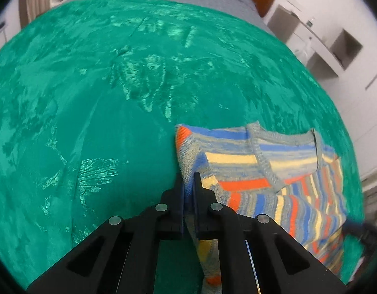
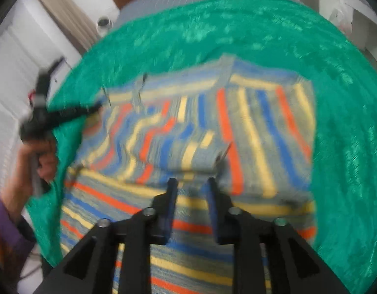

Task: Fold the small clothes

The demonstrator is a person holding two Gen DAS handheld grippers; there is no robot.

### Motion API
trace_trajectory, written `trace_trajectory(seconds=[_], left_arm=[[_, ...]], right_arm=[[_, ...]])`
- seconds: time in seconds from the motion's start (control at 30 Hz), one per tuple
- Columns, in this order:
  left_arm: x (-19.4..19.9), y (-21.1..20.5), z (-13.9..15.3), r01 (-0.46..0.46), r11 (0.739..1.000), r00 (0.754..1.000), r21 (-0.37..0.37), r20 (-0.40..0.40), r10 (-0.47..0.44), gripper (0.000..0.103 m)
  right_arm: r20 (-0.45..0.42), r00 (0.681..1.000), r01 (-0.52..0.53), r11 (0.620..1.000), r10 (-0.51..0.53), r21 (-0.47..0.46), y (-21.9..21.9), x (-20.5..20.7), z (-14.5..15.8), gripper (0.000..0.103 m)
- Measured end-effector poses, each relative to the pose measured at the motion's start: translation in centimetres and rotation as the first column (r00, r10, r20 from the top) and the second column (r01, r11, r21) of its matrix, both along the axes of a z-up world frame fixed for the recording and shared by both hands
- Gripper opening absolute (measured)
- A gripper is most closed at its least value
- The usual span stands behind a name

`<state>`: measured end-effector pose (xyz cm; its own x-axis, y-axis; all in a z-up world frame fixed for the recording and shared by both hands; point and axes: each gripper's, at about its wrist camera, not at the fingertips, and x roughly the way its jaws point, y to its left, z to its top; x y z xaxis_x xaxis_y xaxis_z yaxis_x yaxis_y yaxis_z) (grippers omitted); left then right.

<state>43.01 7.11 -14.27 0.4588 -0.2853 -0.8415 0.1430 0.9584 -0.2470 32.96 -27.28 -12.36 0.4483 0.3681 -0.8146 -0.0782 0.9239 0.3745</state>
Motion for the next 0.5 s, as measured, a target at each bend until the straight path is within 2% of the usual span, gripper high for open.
trace_trajectory(seconds=[0.07, 0.13, 0.17, 0.23, 0.33, 0.37, 0.4, 0.5], left_arm=[[0.3, -0.1, 0.1, -0.001, 1.000, 1.000, 0.003, -0.001, 0.001, 0.004], [0.5, 0.2, 0.3, -0.006, 1.000, 1.000, -0.008, -0.001, 0.006, 0.004], [0.5, 0.2, 0.4, -0.003, 1.000, 1.000, -0.009, 0.003, 0.003, 0.004], [0.6, 0.3, 0.7, 0.005, 1.000, 1.000, -0.007, 0.012, -0.005, 0.004], [0.5, 0.2, 0.5, 0.017, 1.000, 1.000, 0.004, 0.015, -0.017, 0.004], [0.5, 0.2, 0.3, 0.017, 1.000, 1.000, 0.005, 0.013, -0.017, 0.004], [0.5, 0.3, 0.2, 0.016, 1.000, 1.000, 0.002, 0.012, -0.016, 0.004], [0.1, 0.7, 0.4, 0.012, 1.000, 1.000, -0.016, 0.026, -0.011, 0.005]], right_arm=[[-0.046, 0.998, 0.042, 0.997, -0.039, 0.070, -1.7, 2.8, -0.4, 0.030], [-0.151, 0.987, 0.078, 0.992, -0.063, 0.095, -2.2, 5.5, -2.1, 0.030], [-0.213, 0.975, 0.096, 0.984, -0.062, 0.151, -2.5, 6.7, -3.4, 0.033], [-0.281, 0.959, 0.072, 0.979, -0.016, 0.190, -1.8, 7.8, -4.5, 0.033], [-0.279, 0.960, 0.011, 0.993, 0.023, 0.119, -0.7, 8.3, -4.7, 0.030], [-0.275, 0.961, 0.005, 0.994, 0.026, 0.110, -0.5, 8.5, -4.8, 0.013], [-0.261, 0.965, -0.010, 0.995, 0.036, 0.100, -0.3, 8.6, -4.5, 0.004], [-0.152, 0.987, -0.054, 0.998, 0.060, 0.042, 0.4, 8.3, -1.9, 0.004]])
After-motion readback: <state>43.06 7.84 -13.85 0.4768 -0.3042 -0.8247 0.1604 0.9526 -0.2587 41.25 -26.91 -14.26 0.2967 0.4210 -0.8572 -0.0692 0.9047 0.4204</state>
